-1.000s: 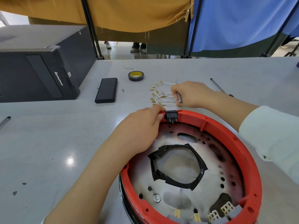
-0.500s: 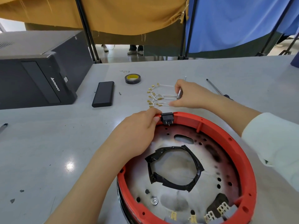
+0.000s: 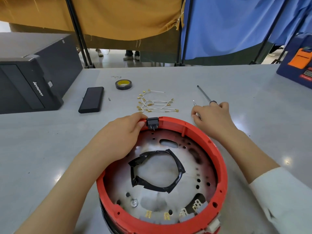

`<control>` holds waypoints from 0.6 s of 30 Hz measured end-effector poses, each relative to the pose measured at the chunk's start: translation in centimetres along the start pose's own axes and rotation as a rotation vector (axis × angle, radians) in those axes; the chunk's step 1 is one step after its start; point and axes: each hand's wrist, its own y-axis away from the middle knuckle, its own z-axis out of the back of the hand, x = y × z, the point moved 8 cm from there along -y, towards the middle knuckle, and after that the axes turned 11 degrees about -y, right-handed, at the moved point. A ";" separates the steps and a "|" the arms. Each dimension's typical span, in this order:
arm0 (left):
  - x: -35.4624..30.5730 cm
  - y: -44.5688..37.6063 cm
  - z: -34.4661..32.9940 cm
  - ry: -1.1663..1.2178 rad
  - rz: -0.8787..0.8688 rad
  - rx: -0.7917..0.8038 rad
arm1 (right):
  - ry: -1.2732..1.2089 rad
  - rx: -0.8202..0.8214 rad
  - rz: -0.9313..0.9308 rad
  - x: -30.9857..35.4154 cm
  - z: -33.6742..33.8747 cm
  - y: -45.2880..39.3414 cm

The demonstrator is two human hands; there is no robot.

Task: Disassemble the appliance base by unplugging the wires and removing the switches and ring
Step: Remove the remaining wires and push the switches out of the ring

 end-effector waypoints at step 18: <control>0.3 -0.1 -0.1 0.012 -0.018 -0.016 | -0.133 -0.058 -0.064 -1.2 -0.2 0.6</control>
